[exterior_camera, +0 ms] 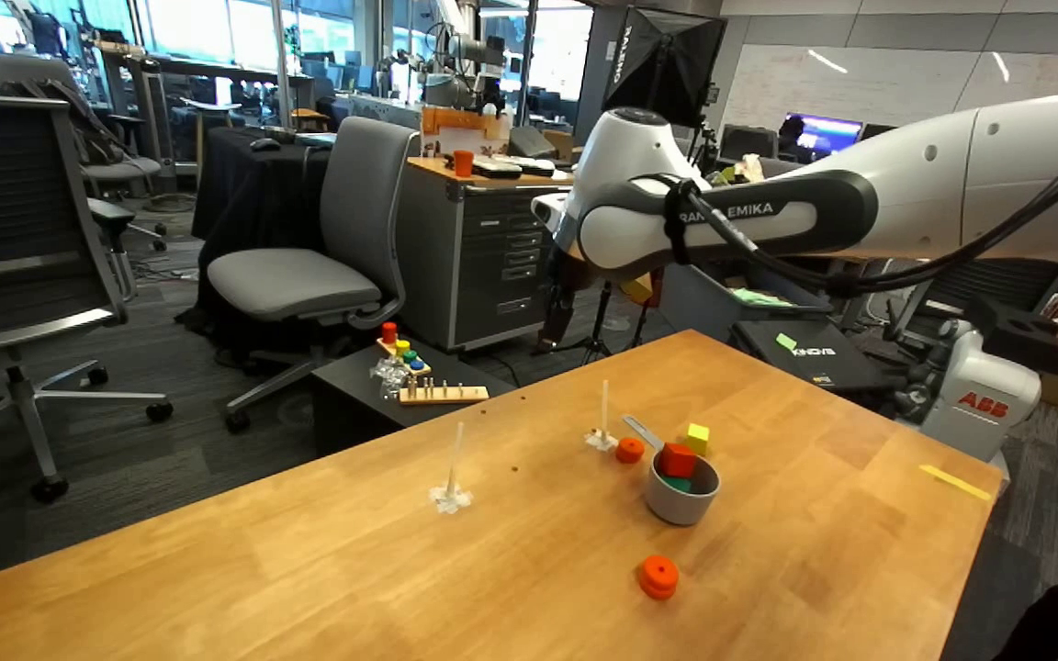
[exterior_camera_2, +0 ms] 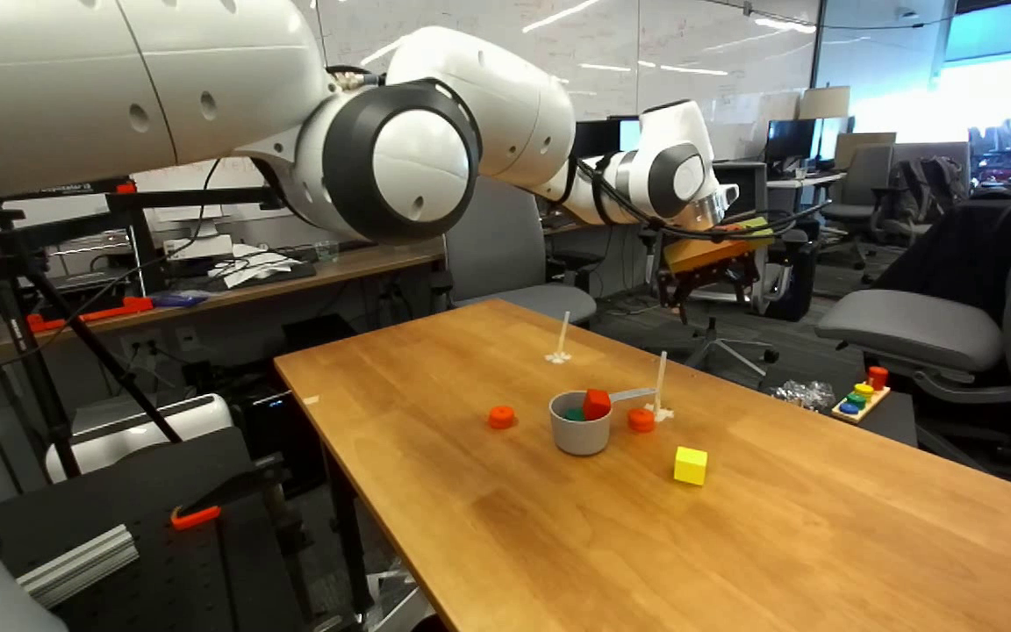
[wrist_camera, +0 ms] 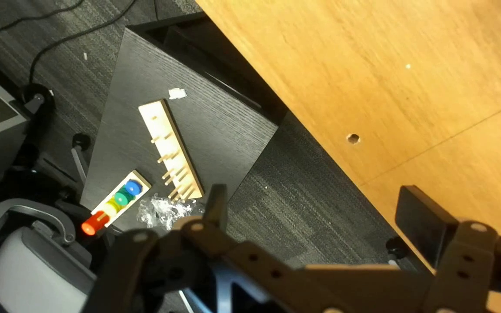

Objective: Put the green, orange and yellow b=objects and put them in the pot

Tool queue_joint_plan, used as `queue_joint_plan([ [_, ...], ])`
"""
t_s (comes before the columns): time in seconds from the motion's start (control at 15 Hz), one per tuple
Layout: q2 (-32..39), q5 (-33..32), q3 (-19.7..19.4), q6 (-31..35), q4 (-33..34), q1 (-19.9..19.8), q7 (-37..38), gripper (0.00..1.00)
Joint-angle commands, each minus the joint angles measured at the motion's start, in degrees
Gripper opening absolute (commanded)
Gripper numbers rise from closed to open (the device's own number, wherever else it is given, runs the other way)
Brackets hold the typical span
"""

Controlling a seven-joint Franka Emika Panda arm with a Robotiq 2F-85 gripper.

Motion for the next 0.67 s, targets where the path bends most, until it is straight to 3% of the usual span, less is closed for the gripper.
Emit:
queue_joint_plan([
  [0.0, 0.9, -0.2, 0.1, 0.1, 1.1, 0.0, 0.0, 1.0],
  [0.6, 1.9, -0.3, 0.1, 1.0, 1.3, 0.5, 0.0, 1.0],
])
